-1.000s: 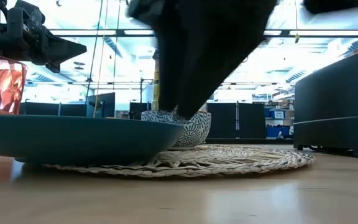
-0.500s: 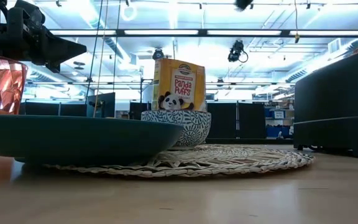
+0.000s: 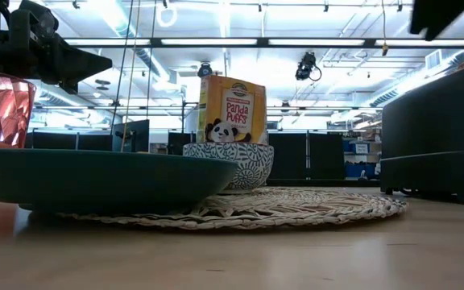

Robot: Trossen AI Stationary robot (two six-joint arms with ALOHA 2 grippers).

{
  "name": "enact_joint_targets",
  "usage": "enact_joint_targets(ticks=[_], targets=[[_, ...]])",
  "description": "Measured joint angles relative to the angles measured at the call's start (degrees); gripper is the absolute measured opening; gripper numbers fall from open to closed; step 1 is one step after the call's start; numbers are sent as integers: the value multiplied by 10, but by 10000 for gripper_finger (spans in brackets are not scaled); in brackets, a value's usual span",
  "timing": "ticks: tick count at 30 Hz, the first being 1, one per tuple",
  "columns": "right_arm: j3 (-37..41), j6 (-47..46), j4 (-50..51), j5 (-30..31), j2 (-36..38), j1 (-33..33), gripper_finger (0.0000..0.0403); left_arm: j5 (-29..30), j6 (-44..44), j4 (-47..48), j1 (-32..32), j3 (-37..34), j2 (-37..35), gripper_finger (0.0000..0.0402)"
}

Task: Arrange a breakfast setting
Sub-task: Put the toasted bread on the blue plate

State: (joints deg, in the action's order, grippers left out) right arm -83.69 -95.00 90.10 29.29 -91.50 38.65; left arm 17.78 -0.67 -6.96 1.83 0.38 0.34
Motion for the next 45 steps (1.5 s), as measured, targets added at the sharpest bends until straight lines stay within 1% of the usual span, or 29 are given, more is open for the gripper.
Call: enact_joint_targets(ticks=[4, 7, 9, 13, 16, 21, 25, 28, 32, 40, 43, 45], targets=[[74, -42, -1, -40, 101, -9, 220, 0, 0, 0, 0, 0, 0, 16], [117, -62, 1, -53, 170, -24, 218, 0, 0, 0, 0, 0, 0, 16], [141, -70, -1, -55, 206, -37, 216, 0, 0, 0, 0, 0, 0, 16], [188, -75, 0, -86, 253, -66, 215, 0, 0, 0, 0, 0, 0, 16], [211, -85, -4, -99, 257, -77, 215, 0, 0, 0, 0, 0, 0, 16], [213, -86, -23, -99, 247, -88, 214, 0, 0, 0, 0, 0, 0, 16], [213, -85, -23, -108, 233, -98, 201, 0, 0, 0, 0, 0, 0, 16], [213, -85, -23, -107, 217, -100, 175, 0, 0, 0, 0, 0, 0, 16], [213, -83, -22, -101, 197, -106, 127, 0, 0, 0, 0, 0, 0, 16], [213, -69, -23, -95, 182, -117, 40, 0, 0, 0, 0, 0, 0, 16], [213, -68, -22, -85, 184, -117, 19, 0, 0, 0, 0, 0, 0, 16], [213, -68, -17, -82, 185, -117, 18, 0, 0, 0, 0, 0, 0, 16]])
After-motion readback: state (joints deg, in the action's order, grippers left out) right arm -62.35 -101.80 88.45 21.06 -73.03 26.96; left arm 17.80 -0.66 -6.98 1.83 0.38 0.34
